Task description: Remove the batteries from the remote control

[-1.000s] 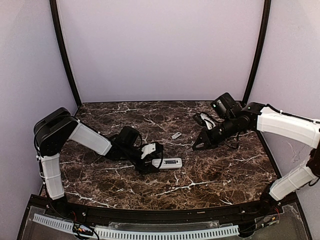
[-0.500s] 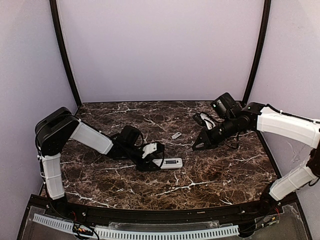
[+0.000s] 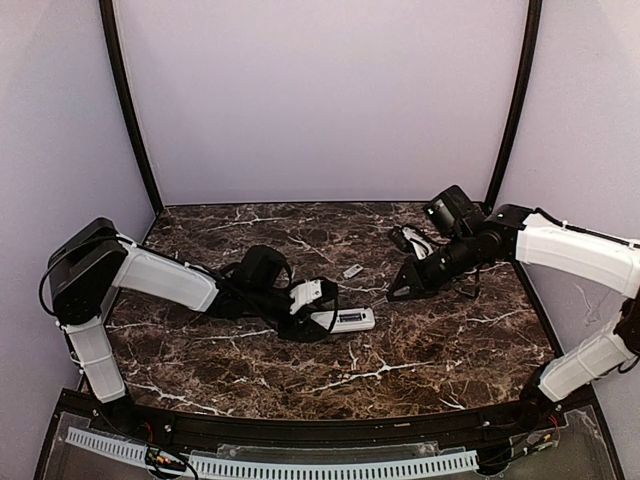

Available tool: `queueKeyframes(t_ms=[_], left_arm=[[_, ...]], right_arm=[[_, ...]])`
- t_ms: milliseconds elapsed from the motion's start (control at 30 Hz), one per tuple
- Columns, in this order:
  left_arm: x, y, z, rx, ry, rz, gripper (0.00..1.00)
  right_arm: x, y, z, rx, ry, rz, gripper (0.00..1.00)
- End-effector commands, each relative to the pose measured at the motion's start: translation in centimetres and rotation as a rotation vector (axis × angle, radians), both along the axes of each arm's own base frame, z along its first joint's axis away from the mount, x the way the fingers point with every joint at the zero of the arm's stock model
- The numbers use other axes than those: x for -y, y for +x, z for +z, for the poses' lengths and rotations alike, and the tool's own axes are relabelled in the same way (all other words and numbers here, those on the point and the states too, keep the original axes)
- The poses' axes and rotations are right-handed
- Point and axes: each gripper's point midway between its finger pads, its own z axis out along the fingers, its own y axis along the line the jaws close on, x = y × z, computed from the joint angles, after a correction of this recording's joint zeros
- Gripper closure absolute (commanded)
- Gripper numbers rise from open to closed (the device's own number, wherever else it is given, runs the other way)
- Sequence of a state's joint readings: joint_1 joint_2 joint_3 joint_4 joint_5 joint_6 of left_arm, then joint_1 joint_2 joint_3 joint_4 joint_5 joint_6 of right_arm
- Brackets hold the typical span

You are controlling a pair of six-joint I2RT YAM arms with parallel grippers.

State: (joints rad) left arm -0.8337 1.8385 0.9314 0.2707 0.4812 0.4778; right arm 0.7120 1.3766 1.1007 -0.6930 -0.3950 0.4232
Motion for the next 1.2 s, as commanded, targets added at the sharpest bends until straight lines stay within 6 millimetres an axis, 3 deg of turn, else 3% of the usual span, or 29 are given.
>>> queueKeyframes(t_ms=[0, 233, 467, 600, 700, 1167], left_arm=[[-0.2, 0.8, 2.9, -0.026, -0.049, 0.099, 0.98], [-0.7, 1.5, 3.5, -0.01, -0.02, 0.157, 1.0], [-0.8, 0.2, 4.3, 0.043, 0.004, 0.103, 1.0], [-0.2, -0.9, 3.6, 0.181, 0.094, 0.089, 1.0], [-0.3, -0.7, 3.5, 0.244, 0.136, 0.103, 1.0], [-0.3, -1.9, 4.0, 0.203, 0.102, 0.098, 1.0]], right_arm=[[0.6, 0.3, 1.7, 0.048, 0.008, -0.013, 1.0], [0.9, 0.7, 3.0, 0.078, 0.015, -0.052, 1.0], [0.7, 0.9, 3.6, 0.085, 0.026, -0.058, 1.0], [0.3, 0.8, 3.7, 0.076, 0.032, -0.049, 1.0], [0.2, 0.6, 3.4, 0.067, 0.023, -0.047, 1.0], [-0.7, -0.6, 1.0, 0.02, -0.059, -0.04, 1.0]])
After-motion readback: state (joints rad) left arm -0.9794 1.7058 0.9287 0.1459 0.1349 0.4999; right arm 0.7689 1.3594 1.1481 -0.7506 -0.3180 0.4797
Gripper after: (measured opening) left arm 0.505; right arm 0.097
